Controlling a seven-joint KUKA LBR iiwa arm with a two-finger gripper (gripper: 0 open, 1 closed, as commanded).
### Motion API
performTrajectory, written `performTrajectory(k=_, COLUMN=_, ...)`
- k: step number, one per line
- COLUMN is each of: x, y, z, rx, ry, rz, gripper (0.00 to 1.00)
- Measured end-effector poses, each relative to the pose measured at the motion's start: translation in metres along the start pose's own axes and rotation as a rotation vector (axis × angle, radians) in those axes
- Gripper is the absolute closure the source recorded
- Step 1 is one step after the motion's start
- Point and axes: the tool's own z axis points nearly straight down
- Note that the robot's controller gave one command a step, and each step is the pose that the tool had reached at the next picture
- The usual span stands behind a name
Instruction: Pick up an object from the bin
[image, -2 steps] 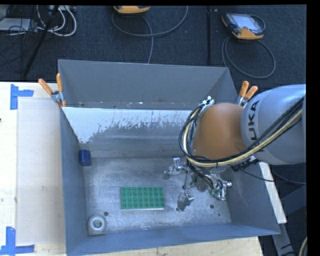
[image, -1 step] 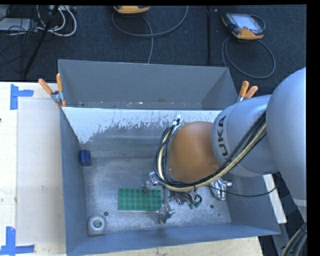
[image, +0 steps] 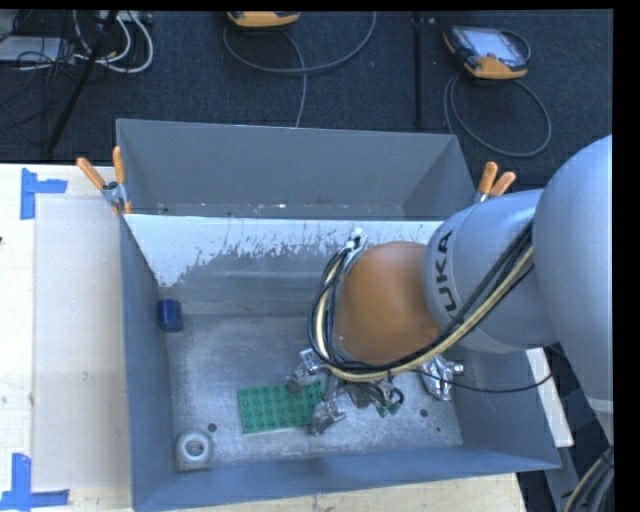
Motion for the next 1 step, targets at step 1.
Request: performTrajectory(k=1, x=-0.0217, y=-0.0769, z=-0.1669, rx=0.003, ry=0.001, rz=-0.159, gripper=1.0)
